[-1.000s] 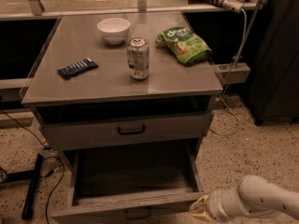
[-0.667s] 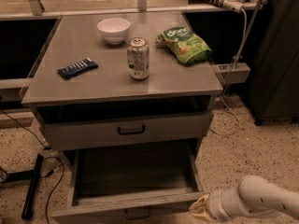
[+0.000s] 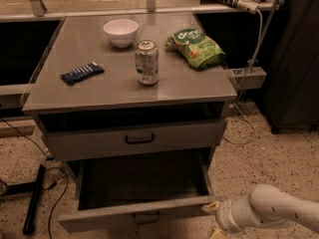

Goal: Close middle drawer

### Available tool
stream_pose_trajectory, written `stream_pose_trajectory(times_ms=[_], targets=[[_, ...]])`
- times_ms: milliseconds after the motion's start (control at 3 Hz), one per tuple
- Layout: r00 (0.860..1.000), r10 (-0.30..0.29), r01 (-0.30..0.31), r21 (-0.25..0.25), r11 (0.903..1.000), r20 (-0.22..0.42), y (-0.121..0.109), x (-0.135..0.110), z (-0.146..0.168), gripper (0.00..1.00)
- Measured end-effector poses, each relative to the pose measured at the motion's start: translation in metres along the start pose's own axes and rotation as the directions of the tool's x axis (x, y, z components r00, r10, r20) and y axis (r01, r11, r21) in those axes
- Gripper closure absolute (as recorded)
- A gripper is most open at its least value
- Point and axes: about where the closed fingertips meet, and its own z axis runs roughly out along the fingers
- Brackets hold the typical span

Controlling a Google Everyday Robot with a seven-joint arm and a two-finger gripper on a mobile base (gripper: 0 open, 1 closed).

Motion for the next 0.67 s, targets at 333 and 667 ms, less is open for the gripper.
stream_pose_trajectory(times_ms=[333, 667], targets=[[0.998, -0.044, 0.044, -0.012, 0.9989, 0.047, -0.028, -0.021, 0.019, 0.0], [0.993, -0.069, 0.07, -0.006, 0.9975, 0.098, -0.064, -0.043, 0.034, 0.0]])
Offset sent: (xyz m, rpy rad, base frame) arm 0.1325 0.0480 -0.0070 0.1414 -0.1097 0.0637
